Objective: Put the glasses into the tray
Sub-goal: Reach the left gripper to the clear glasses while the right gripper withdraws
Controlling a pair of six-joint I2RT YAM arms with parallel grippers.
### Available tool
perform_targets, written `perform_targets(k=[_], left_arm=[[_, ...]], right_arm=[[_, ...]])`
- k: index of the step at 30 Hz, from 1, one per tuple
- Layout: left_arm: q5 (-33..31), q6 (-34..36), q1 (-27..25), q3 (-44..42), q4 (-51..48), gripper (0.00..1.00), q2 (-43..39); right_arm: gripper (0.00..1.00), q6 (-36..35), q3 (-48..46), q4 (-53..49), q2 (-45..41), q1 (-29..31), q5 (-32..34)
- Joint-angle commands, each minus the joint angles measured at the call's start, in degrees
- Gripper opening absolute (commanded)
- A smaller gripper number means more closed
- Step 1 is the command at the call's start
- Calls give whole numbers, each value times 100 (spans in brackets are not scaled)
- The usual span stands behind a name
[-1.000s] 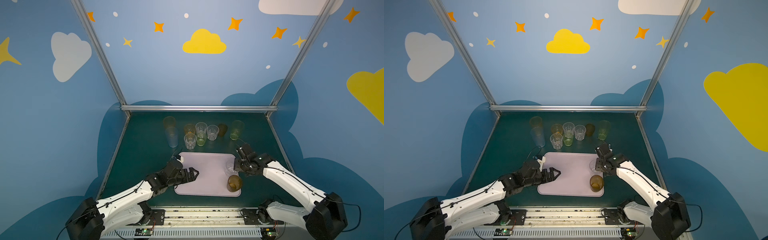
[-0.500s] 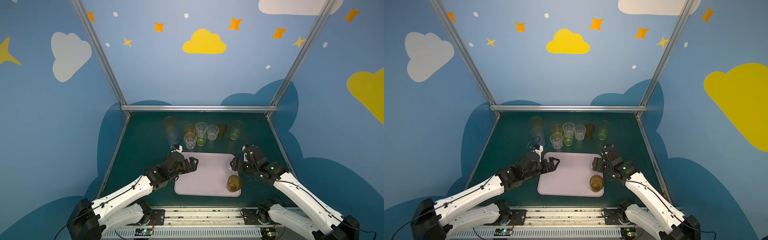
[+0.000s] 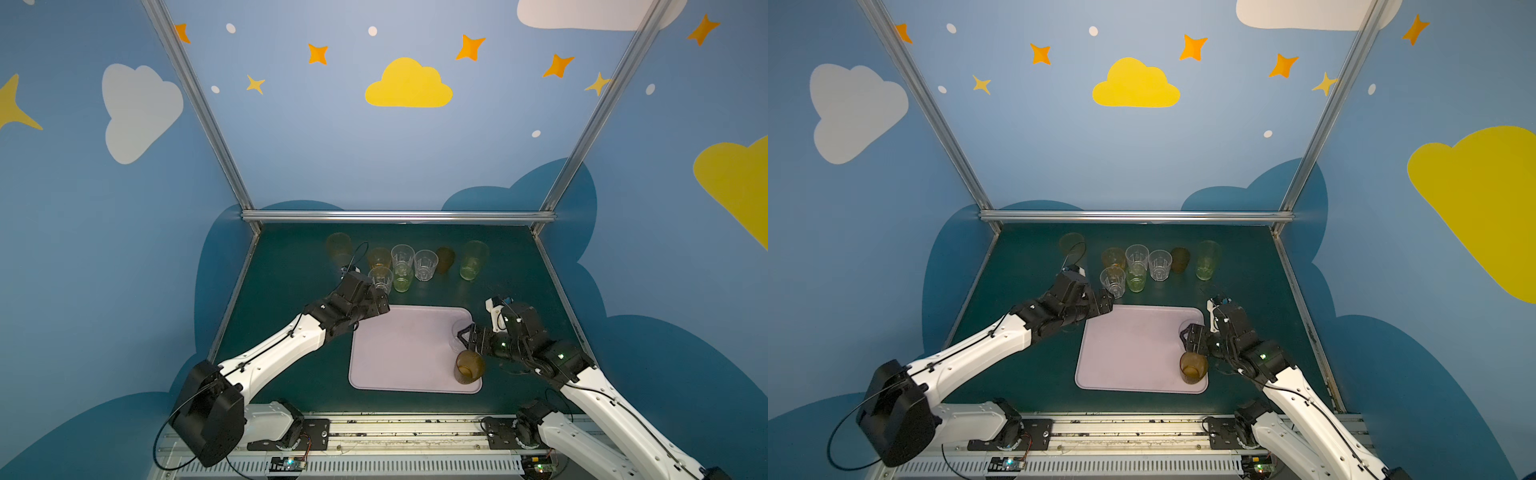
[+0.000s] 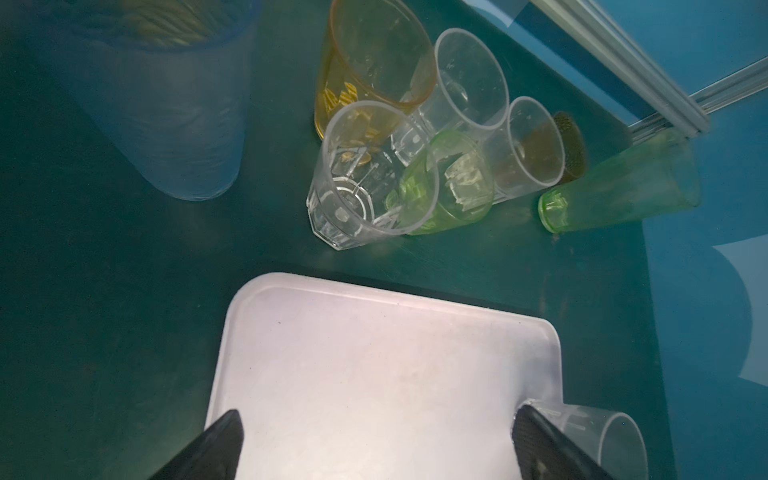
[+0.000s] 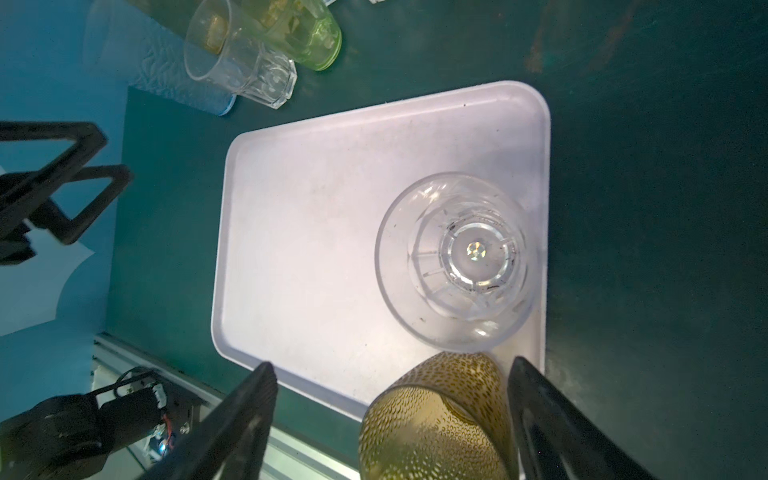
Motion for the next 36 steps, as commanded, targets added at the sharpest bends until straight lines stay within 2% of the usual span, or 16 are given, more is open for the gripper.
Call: perform_targets(k=[1,2,4,6,11,15,18,25,28,34,36], left_arm=[[-154,255,24,394,-402,95,365],[-178,274,17,480,-445,92,480],[-193,368,21,664,-509,78,731],[-270,345,23,809,-593,70,945],[-394,278,24,1062,-668,43,1335],[-572,215,20,1358,-984,37,1642],[-755,111,15,1500,-1147,44,1767],[-966,-54,122,1892,-1341,40,2059],[-974,-59,219,2080,-1400,36,2192],[-985,57,398,2333,-1466,35,2340],[-961,150,449,2421,-1500,27,2419]], right_arm=[[86,62,-192,-194,-324,-17,-181],[86,45,-220,-217,-410,-19,-188],[86,-15,-268,-274,-561,-23,-231],[86,-55,-256,-353,-674,-28,-234],[86,-113,-204,-427,-897,-28,-349],[86,-119,-189,-453,-963,-26,-380],[86,-122,-205,-487,-963,-28,-381],[86,-74,-316,-559,-1031,-27,-381],[86,-57,-342,-624,-1092,-28,-372],[86,-91,-331,-769,-1187,-28,-306],[86,-90,-324,-802,-1200,-28,-276]])
